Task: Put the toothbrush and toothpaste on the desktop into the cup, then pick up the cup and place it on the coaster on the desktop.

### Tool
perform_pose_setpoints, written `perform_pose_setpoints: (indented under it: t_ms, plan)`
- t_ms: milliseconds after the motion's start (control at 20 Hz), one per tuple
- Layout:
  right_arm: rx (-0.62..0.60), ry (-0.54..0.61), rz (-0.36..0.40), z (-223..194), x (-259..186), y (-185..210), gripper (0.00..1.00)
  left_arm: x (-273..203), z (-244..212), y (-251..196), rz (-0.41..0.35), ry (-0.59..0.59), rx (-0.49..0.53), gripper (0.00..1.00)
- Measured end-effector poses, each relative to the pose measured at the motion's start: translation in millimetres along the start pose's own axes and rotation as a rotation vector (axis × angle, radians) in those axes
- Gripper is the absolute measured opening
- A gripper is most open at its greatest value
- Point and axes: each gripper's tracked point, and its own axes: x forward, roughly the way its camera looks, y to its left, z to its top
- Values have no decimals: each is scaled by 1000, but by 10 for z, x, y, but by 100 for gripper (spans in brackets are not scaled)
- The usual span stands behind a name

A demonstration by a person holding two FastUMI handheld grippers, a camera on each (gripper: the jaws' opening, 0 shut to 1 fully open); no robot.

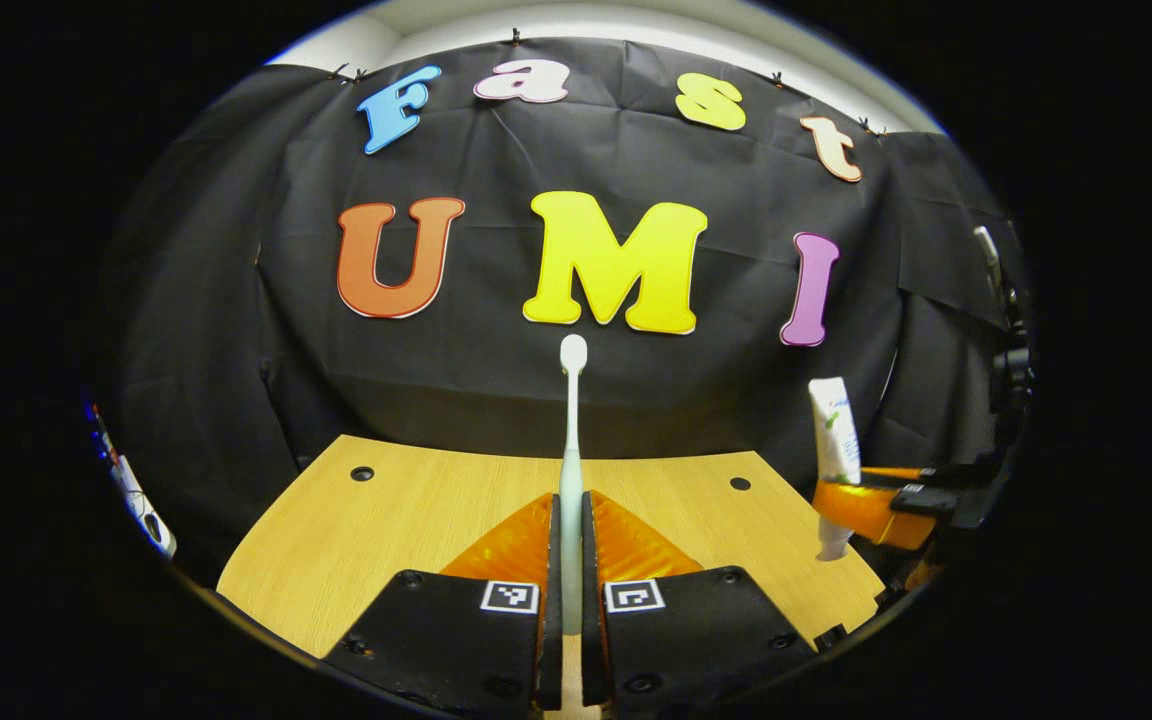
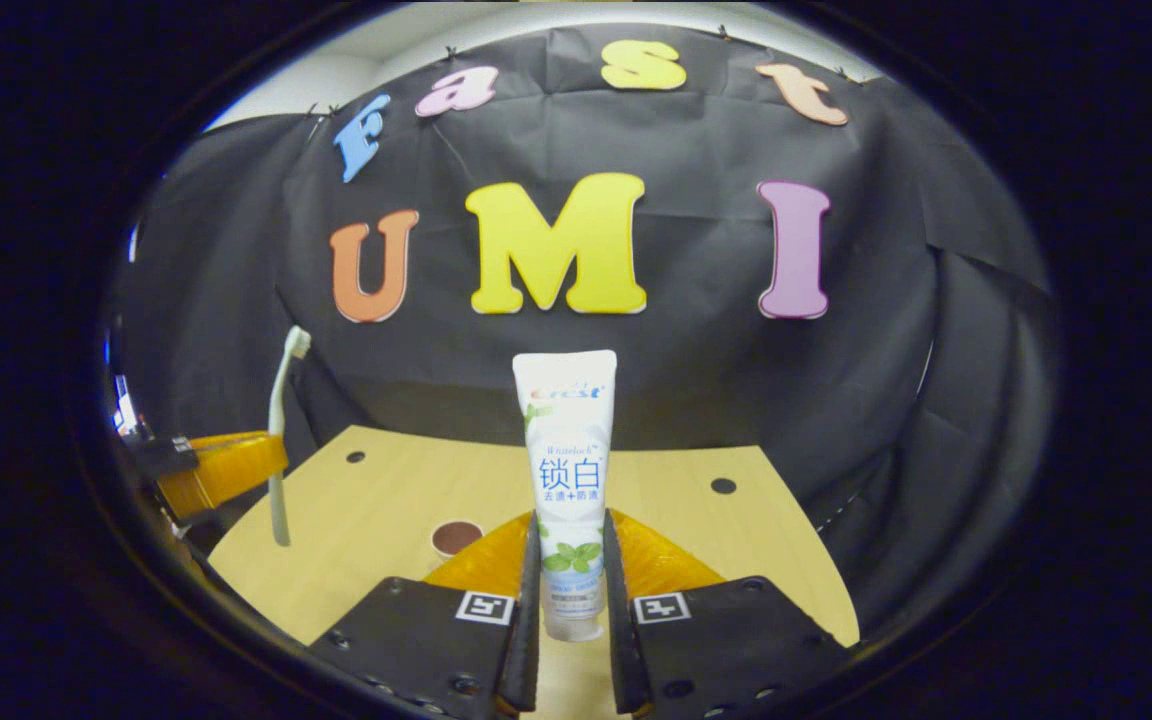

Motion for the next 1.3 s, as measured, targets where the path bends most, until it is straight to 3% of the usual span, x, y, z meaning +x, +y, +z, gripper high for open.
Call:
perform_pose_setpoints:
  t_ms: [300,700,950,1100,1300]
  plan:
    - [33,-50,-1,268,-130,-15,31,350,-52,3,-19,8,-34,11]
    - [11,-40,-97,340,-287,-203,31,1302,-348,-124,-81,6,-37,11]
    - [-1,3,-185,157,-476,-435,29,1804,-821,-264,-134,37,-19,11]
    - [-24,41,-231,-12,-552,-572,29,2033,-1103,-195,-107,71,48,11]
    - [-8,70,-279,-153,-625,-748,31,2109,-1308,-190,-110,109,39,13]
